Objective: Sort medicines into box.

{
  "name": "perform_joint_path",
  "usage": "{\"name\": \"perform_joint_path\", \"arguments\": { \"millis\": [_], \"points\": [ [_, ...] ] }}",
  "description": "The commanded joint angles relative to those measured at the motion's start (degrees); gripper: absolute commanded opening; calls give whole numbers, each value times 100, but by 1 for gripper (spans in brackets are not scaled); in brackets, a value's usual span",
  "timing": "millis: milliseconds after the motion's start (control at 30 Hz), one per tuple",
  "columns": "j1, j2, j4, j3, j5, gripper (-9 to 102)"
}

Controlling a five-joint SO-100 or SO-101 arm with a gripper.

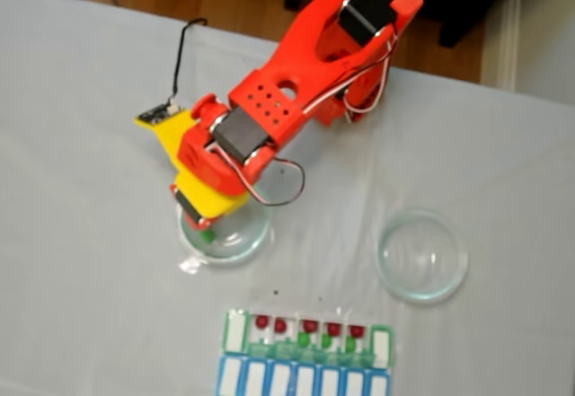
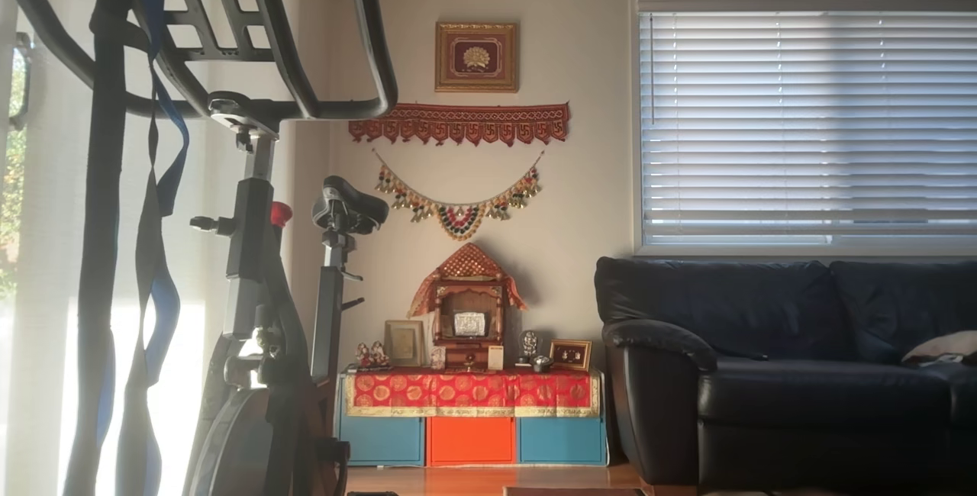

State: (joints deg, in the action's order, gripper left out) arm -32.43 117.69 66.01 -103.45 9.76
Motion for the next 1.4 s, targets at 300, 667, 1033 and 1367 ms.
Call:
{"name": "perform_joint_path", "arguments": {
  "millis": [300,667,1033,1367],
  "points": [
    [88,-360,132,149,-70,28],
    [185,-861,334,290,-26,25],
    [299,-1310,246,562,193,24],
    [229,-1178,-105,360,316,21]
  ]
}}
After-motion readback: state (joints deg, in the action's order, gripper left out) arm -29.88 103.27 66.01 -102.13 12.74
